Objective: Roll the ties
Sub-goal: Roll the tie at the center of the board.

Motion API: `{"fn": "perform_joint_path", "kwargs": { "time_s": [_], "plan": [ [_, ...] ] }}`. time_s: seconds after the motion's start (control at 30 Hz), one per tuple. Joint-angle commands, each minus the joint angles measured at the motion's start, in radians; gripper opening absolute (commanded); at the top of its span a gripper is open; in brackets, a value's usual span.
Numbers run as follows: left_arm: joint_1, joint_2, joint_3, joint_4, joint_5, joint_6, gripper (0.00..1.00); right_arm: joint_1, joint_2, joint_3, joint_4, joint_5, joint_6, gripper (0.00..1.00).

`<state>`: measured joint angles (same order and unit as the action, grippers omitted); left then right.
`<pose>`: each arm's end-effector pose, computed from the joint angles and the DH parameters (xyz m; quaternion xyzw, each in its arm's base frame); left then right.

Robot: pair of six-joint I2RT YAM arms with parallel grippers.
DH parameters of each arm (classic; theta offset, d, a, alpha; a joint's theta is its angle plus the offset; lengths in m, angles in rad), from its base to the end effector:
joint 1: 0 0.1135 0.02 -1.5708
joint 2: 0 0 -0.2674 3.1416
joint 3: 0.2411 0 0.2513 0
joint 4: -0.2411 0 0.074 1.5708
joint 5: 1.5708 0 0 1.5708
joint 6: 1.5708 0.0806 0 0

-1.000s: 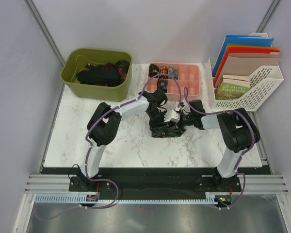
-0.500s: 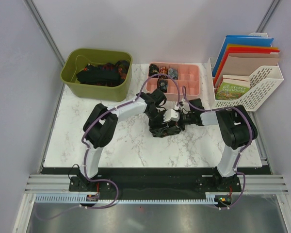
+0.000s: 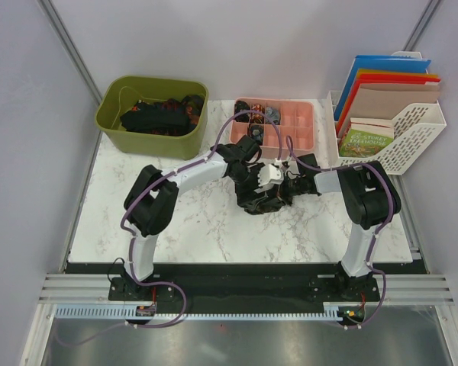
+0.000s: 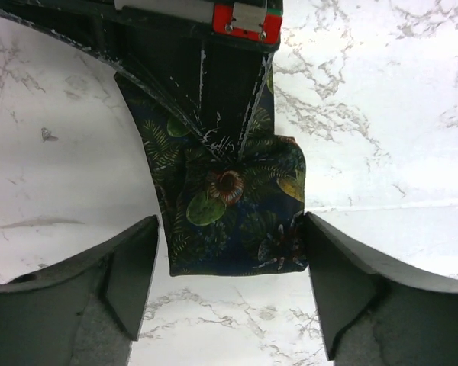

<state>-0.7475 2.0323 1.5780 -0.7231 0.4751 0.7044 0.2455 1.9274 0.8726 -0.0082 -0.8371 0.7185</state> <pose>0.2980 -0.3265 0.1652 0.6672 0.6823 -0.2348 0.1849 0.3232 0.1427 0.0696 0.1080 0.8837 0.4550 0.0210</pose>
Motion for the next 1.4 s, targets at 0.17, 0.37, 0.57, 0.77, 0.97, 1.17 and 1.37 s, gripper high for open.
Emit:
{"fn": "perform_joint_path", "kwargs": {
  "time_s": [0.17,0.37,0.57,0.77,0.97,1.17,1.37],
  "plan": [
    [0.007,-0.021,-0.046,0.053,0.005,0.000,1.00,-0.006,0.053,-0.015,-0.076,0.224,-0.077,0.00],
    [0.004,0.032,-0.023,0.076,-0.003,-0.014,1.00,-0.006,0.042,-0.026,-0.056,0.219,-0.068,0.00],
    [-0.010,0.098,0.010,0.077,-0.019,-0.042,0.97,-0.005,0.030,-0.032,-0.044,0.216,-0.067,0.00],
    [-0.007,0.092,0.014,0.082,0.014,-0.063,0.69,-0.005,0.012,-0.043,-0.036,0.220,-0.063,0.00],
    [-0.010,0.074,0.005,0.093,0.036,-0.071,0.59,-0.003,0.009,-0.041,-0.032,0.217,-0.062,0.00],
    [-0.010,0.063,-0.038,0.129,0.004,-0.077,0.45,-0.005,0.004,-0.041,-0.045,0.219,-0.057,0.04],
    [-0.004,0.000,-0.147,0.249,-0.024,-0.098,0.31,-0.011,0.033,-0.027,-0.105,0.253,-0.051,0.28]
  ]
}}
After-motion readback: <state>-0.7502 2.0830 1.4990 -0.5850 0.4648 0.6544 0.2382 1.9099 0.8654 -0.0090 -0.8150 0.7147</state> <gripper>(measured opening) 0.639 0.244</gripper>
